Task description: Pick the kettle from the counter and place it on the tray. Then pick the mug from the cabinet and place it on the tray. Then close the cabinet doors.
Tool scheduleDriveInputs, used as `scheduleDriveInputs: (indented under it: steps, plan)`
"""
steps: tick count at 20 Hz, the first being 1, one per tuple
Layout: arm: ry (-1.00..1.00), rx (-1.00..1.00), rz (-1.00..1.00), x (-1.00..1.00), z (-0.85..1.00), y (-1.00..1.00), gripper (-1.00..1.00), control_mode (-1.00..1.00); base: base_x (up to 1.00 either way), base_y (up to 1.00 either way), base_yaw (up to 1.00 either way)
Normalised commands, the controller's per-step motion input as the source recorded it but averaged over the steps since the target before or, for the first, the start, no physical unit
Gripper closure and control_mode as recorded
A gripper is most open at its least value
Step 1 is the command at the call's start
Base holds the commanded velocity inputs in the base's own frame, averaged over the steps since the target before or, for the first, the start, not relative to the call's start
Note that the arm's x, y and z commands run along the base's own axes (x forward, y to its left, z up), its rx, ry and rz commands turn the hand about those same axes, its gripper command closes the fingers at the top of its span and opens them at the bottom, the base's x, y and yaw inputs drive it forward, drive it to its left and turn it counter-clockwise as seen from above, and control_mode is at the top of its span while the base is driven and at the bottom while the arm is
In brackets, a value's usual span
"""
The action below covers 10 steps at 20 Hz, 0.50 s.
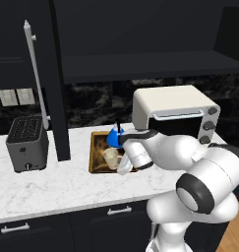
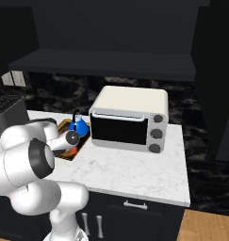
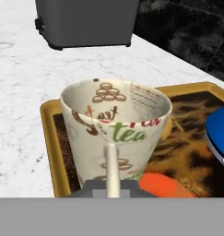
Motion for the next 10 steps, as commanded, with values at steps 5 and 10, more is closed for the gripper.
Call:
scheduleDriveInputs:
  steps: [5, 10]
  plan:
    - [0.0, -0.03, 0.0, 0.03, -0.04, 0.0, 1.0, -1.0, 0.0, 0.0, 0.0]
    - [0.0, -0.02, 0.0, 0.04, -0.07, 0.0, -1.0, -1.0, 0.0, 0.0, 0.0]
